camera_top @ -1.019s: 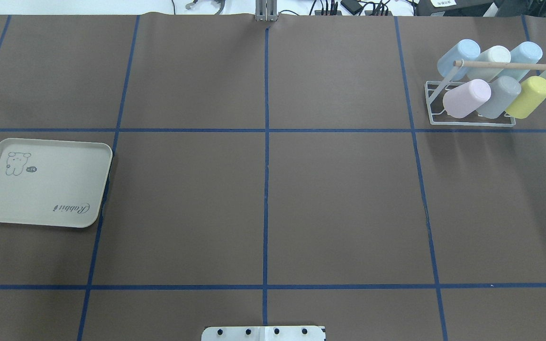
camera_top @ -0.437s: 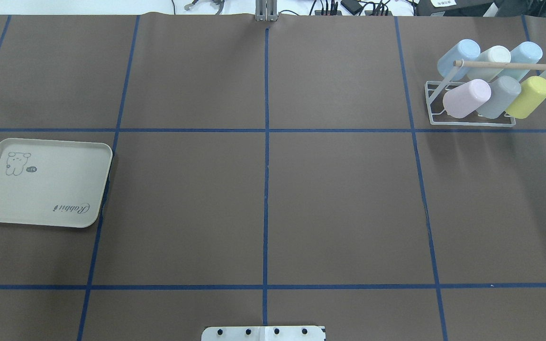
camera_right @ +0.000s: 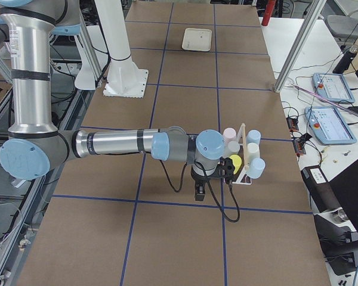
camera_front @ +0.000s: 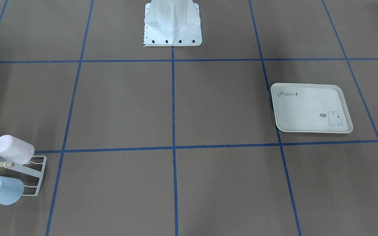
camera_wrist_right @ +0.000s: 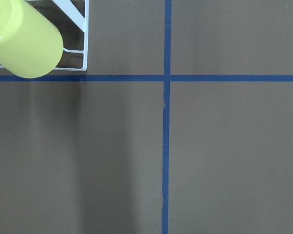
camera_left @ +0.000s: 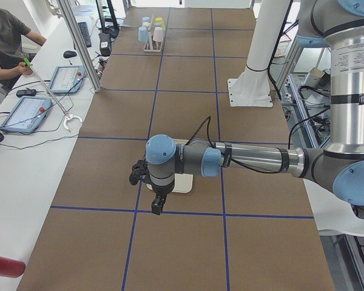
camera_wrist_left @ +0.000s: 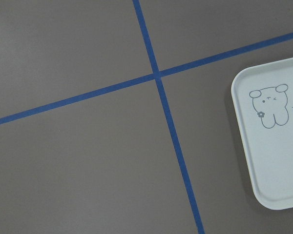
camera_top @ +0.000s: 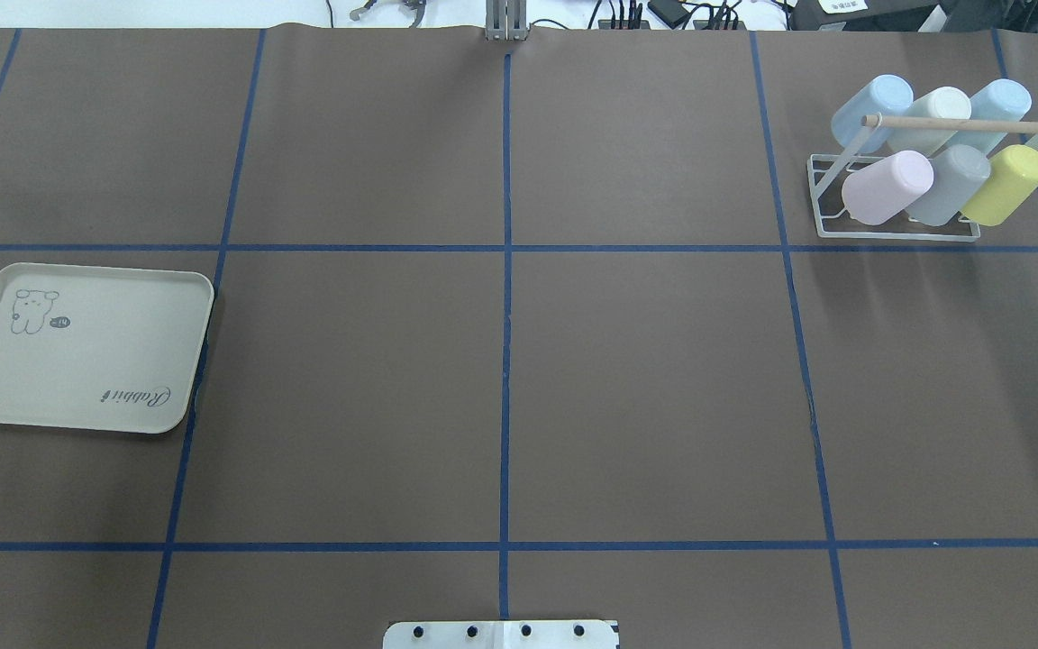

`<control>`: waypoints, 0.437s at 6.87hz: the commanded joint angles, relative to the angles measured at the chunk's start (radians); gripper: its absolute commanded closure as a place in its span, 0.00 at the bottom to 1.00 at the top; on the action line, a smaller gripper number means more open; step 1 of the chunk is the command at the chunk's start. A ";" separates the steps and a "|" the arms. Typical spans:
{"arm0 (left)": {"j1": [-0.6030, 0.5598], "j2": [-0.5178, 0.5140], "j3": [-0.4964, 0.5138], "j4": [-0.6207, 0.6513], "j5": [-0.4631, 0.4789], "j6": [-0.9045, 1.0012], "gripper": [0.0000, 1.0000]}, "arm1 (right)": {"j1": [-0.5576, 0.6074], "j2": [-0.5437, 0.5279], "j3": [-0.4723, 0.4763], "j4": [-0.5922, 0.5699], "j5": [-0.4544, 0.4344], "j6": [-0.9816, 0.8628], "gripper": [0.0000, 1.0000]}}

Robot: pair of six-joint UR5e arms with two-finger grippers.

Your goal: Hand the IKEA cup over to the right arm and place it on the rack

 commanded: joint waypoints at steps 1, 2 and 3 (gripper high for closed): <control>0.000 -0.004 -0.005 0.000 0.000 -0.061 0.00 | 0.000 0.006 0.008 0.001 -0.004 0.061 0.00; 0.000 -0.004 -0.005 -0.004 -0.007 -0.192 0.00 | 0.000 0.006 0.008 0.001 -0.004 0.061 0.00; 0.000 -0.004 -0.005 -0.016 -0.005 -0.210 0.00 | 0.000 0.006 0.008 0.001 -0.003 0.061 0.00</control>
